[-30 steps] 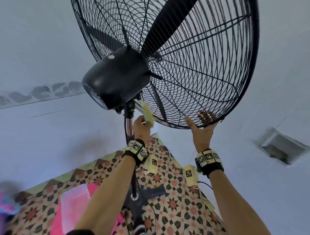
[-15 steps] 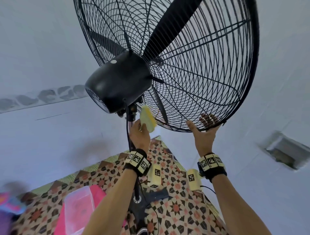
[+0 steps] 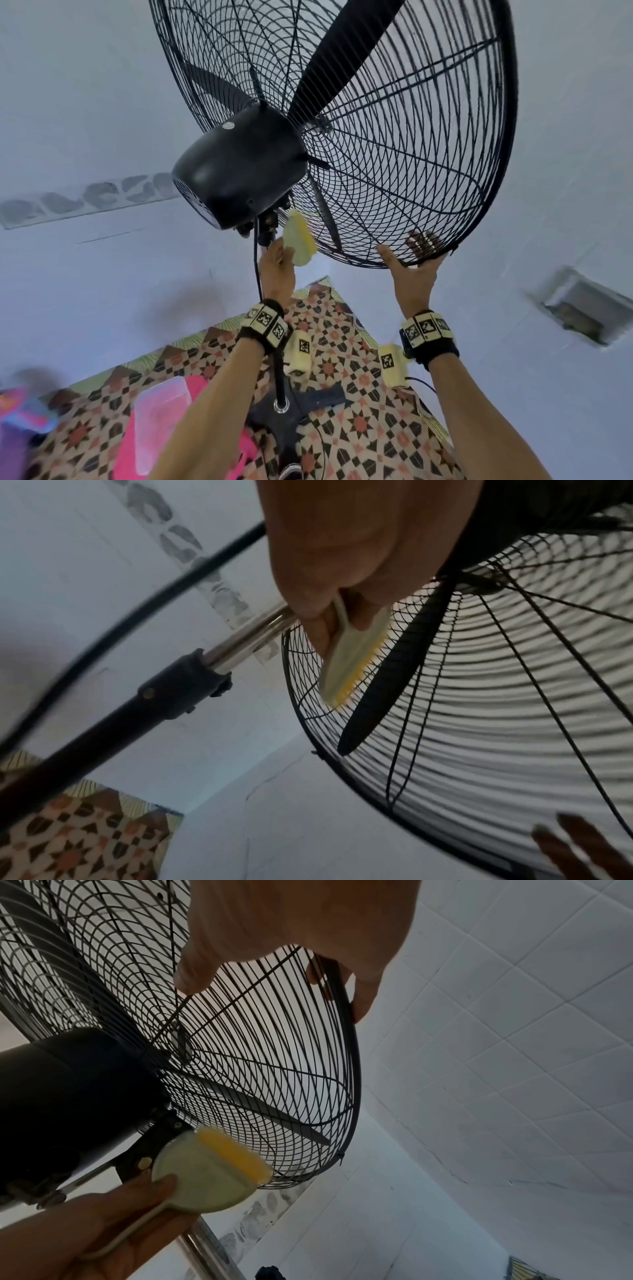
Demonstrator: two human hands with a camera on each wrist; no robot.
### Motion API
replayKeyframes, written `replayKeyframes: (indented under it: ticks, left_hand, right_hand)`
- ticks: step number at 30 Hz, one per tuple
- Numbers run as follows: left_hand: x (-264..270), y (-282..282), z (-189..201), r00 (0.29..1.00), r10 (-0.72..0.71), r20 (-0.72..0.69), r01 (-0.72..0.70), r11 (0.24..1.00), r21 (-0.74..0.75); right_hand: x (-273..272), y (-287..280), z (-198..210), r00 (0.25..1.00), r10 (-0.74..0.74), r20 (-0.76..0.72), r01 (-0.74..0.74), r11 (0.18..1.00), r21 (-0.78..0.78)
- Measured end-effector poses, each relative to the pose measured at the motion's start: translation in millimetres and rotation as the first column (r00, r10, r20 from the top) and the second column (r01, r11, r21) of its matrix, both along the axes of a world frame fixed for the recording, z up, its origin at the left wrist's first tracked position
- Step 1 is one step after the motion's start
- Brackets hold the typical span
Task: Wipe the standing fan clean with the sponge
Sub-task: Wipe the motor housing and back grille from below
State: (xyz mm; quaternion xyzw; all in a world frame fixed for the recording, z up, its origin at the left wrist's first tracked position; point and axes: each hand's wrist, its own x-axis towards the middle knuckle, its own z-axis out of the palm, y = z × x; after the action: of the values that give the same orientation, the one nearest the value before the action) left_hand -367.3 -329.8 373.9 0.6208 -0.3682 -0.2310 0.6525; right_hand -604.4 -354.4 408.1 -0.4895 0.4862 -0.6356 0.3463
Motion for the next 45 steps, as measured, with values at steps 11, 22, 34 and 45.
replayKeyframes:
  ticks: [11,22,34,45]
  left_hand:
    - [16.8,7.6,18.3,0.969,-0.166,-0.183,0.167,0.986,-0.012]
    - [7.1,14.3,17.6,0.941,-0.290,-0.176,0.287,0.957,-0.044]
    - [3.5,8.3,46.2,0.983,-0.133,0.125,0.135,0.991,-0.006]
    - [12.4,10.8,53.4,0.971,-0.240,-0.022,0.239,0.970,-0.044]
  right_hand:
    - [-0.3,5.2,4.6,1.000,0.000,-0.025,0.000,1.000,-0.009]
    - [-2.1,4.0,3.2,1.000,-0.005,-0.025,0.005,1.000,0.005]
    - [-2.4,9.1,7.4,0.999,-0.006,-0.038,0.005,0.999,-0.045]
    - [-6.1,4.2,6.3,0.999,0.012,-0.040,-0.013,1.000,-0.018]
